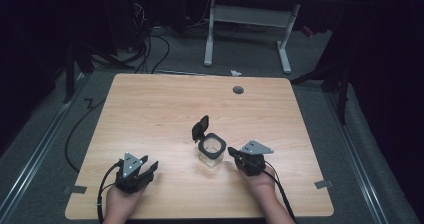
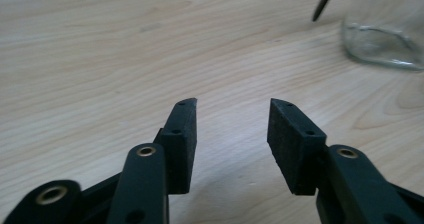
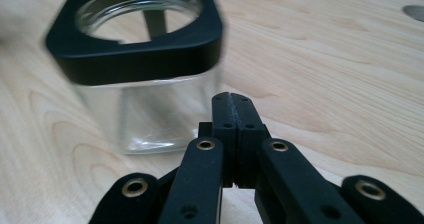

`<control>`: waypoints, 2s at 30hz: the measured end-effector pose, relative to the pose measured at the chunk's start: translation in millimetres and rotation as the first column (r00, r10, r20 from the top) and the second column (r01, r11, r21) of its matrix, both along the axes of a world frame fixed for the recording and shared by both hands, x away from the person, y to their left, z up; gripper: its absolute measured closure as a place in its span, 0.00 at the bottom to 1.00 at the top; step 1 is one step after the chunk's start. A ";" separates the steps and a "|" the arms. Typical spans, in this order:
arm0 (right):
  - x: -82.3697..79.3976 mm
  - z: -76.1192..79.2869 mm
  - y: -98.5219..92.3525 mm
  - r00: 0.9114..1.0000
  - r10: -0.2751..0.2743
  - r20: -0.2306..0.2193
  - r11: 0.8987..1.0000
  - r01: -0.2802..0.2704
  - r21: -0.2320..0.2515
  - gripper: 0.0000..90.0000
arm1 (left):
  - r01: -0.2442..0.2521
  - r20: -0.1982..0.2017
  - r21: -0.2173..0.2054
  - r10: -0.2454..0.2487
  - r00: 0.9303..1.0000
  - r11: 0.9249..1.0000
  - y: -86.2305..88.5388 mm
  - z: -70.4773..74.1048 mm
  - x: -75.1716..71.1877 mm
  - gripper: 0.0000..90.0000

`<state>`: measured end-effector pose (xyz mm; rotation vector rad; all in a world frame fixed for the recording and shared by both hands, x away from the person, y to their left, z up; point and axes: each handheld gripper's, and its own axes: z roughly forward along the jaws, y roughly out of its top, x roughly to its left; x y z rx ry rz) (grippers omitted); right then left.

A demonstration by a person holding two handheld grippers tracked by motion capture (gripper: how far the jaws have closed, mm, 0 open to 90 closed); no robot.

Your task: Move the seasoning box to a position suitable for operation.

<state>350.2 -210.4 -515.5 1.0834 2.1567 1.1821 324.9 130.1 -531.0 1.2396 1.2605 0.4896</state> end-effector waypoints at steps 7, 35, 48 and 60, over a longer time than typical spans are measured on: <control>14.1 -5.3 0.1 0.999 -0.018 -0.033 1.000 0.018 0.002 1.00 | 0.132 -0.064 0.008 -0.131 0.989 0.991 -53.7 -2.1 -3.5 0.85; -15.0 -5.8 32.7 0.996 0.084 -0.022 0.996 -0.083 0.025 1.00 | 0.183 -0.047 -0.071 -0.187 0.981 0.980 -78.9 5.8 -31.2 0.95; 17.7 37.6 27.2 0.998 0.020 0.059 0.996 -0.025 0.086 1.00 | 0.250 -0.053 -0.043 -0.252 0.966 0.967 -115.7 1.0 -24.0 0.97; 55.7 68.2 46.4 0.995 0.019 0.096 0.987 -0.034 0.160 1.00 | 0.270 -0.059 -0.031 -0.272 0.961 0.962 -124.0 -1.6 -18.9 0.97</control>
